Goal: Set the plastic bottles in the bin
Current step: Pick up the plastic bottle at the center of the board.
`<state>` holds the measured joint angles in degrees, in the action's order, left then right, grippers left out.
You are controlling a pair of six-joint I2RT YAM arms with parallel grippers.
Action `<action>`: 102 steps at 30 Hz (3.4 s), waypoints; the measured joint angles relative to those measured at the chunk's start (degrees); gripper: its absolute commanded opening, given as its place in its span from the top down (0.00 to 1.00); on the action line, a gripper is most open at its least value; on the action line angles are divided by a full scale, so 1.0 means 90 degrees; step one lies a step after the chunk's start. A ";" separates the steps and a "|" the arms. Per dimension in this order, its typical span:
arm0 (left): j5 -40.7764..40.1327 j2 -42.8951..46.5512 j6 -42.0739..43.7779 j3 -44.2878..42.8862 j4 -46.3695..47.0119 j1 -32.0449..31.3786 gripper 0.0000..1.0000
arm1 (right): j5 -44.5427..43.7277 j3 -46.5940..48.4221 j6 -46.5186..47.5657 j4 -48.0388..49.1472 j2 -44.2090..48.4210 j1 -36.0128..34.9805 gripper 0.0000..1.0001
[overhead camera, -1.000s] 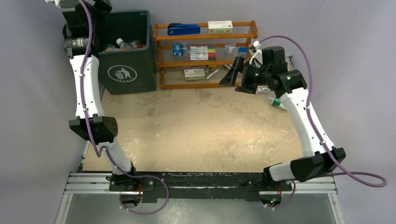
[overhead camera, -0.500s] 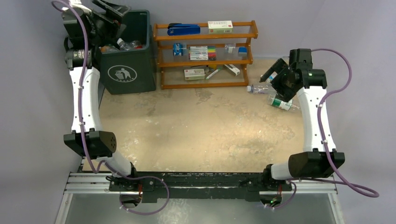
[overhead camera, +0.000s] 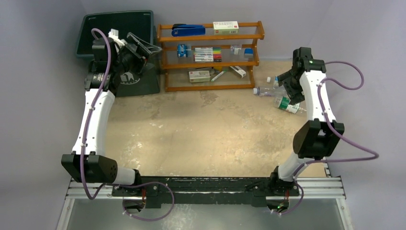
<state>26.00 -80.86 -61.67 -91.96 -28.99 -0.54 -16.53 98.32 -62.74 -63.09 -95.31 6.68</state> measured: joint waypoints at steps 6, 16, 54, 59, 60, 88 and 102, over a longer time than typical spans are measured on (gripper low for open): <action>0.0092 0.0219 0.0146 0.0277 -0.0226 -0.0046 0.12 | -0.0408 0.0469 -0.0544 -0.0049 -0.0933 0.0362 0.00; 0.0068 0.0219 0.0379 0.0291 -0.0413 -0.0053 0.11 | -0.0746 0.0656 -0.0962 -0.0066 -0.1919 0.0869 0.02; -0.0313 -0.0078 0.0814 0.0168 -0.0981 -0.0070 0.10 | -0.0556 -0.0826 -0.0814 0.0916 -0.2412 0.0913 0.43; -0.0291 -0.0080 0.0806 0.0165 -0.0976 -0.0070 0.10 | -0.0515 -0.1231 -0.0731 0.0954 -0.1802 0.0546 0.56; -0.0277 -0.0080 0.0804 0.0160 -0.0969 -0.0070 0.10 | -0.0508 -0.1256 -0.0699 0.0952 -0.1710 0.0440 0.56; 0.1151 -0.0087 -0.2885 0.1501 0.4459 -0.0367 0.10 | 0.2710 -0.0984 0.2650 0.2302 0.1447 -0.1627 0.61; 0.1185 -0.0073 -0.2749 0.1175 0.4762 -0.0716 0.10 | 0.6363 0.1489 0.4146 0.3497 0.0236 -0.2322 0.59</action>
<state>36.67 -81.52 -86.41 -81.38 13.87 -6.98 40.73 111.72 -25.43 -31.62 -93.19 -14.22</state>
